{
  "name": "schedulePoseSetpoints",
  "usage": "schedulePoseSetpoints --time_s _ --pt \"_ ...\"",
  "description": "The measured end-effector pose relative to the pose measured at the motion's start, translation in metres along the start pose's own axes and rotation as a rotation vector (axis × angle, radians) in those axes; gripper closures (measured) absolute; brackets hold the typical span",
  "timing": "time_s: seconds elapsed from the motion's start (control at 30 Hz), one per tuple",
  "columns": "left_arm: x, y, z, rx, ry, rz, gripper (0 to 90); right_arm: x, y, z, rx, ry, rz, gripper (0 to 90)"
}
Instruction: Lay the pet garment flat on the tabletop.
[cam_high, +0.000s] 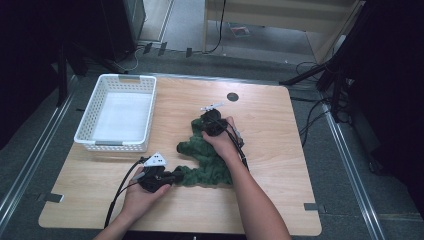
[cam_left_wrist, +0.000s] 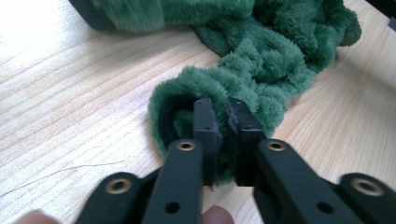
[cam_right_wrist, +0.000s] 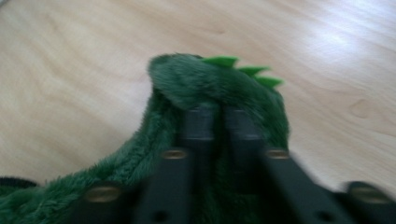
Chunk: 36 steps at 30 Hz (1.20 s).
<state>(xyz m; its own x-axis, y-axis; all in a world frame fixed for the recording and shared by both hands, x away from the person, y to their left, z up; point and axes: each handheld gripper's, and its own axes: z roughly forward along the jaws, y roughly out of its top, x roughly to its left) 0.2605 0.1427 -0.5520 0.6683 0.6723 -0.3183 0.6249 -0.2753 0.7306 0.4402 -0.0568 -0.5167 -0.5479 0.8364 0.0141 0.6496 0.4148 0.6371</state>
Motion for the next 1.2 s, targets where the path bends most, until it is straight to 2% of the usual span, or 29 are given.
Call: schedulePoseSetpoints --time_s 0.07,0.13,0.2,0.27,0.33,0.4,0.43,0.5,0.53,0.63,0.67,0.73,0.8,0.83,0.93,1.0,1.03,1.07,1.1,1.2 --pt "0.0 0.0 0.0 0.004 -0.003 -0.001 88.1 -0.012 0.005 -0.004 -0.048 0.01 0.063 90.0" --pt "0.001 0.0 -0.001 0.008 -0.006 0.002 88.6 -0.027 0.01 -0.009 -0.12 0.028 0.129 90.0" --pt "0.001 0.0 -0.001 0.01 -0.008 0.005 89.0 -0.04 0.016 -0.015 -0.179 0.022 0.175 90.0" --pt "0.001 0.0 -0.001 0.013 -0.009 0.003 89.1 -0.055 0.02 -0.019 -0.249 0.05 0.219 90.0" --pt "0.001 -0.001 -0.001 0.011 -0.009 -0.001 89.2 -0.071 0.024 -0.018 -0.267 0.03 0.263 90.0" --pt "0.001 -0.001 -0.001 0.01 -0.006 0.001 89.1 -0.081 0.022 -0.013 -0.255 0.044 0.311 90.0" --pt "0.001 -0.001 -0.001 0.009 -0.006 0.001 89.1 -0.084 0.021 -0.009 -0.242 0.039 0.312 90.0" --pt "0.001 -0.001 -0.001 0.009 -0.009 0.001 89.1 -0.085 0.019 -0.003 -0.205 -0.018 0.275 90.0" --pt "0.001 -0.001 -0.001 0.009 -0.007 0.002 89.1 -0.087 0.018 -0.001 -0.19 -0.037 0.273 90.0" --pt "0.001 -0.001 0.0 0.006 -0.008 -0.008 89.0 -0.098 0.013 0.006 -0.158 -0.05 0.319 90.0" --pt "0.001 -0.001 0.0 0.004 -0.007 -0.009 88.8 -0.102 0.011 0.008 -0.152 -0.032 0.332 90.0" --pt "0.002 -0.001 0.0 0.001 -0.005 -0.011 87.8 -0.105 0.008 0.008 -0.148 0.027 0.352 81.0" --pt "0.002 -0.001 0.0 -0.004 -0.016 -0.013 86.4 -0.104 0.006 0.003 -0.174 0.083 0.339 67.5" --pt "0.003 -0.001 0.0 -0.006 -0.017 -0.012 85.7 -0.103 0.006 0.0 -0.187 0.102 0.322 64.3" --pt "0.002 -0.001 0.001 -0.012 -0.01 -0.019 83.8 -0.099 0.007 -0.015 -0.215 0.114 0.305 55.6" --pt "0.002 -0.001 0.001 -0.013 -0.006 -0.018 81.6 -0.096 0.007 -0.026 -0.231 0.151 0.315 52.0" --pt "0.002 -0.001 0.001 -0.014 -0.004 -0.017 81.4 -0.094 0.008 -0.031 -0.243 0.163 0.302 50.6" --pt "0.002 -0.001 0.001 -0.014 -0.006 -0.019 80.9 -0.089 0.007 -0.039 -0.258 0.155 0.282 50.9" --pt "0.002 -0.001 0.001 -0.014 -0.006 -0.021 80.5 -0.086 0.006 -0.044 -0.266 0.162 0.279 50.8" --pt "0.002 -0.001 0.001 -0.014 -0.004 -0.02 80.2 -0.07 -0.006 -0.057 -0.255 0.192 0.252 50.5"
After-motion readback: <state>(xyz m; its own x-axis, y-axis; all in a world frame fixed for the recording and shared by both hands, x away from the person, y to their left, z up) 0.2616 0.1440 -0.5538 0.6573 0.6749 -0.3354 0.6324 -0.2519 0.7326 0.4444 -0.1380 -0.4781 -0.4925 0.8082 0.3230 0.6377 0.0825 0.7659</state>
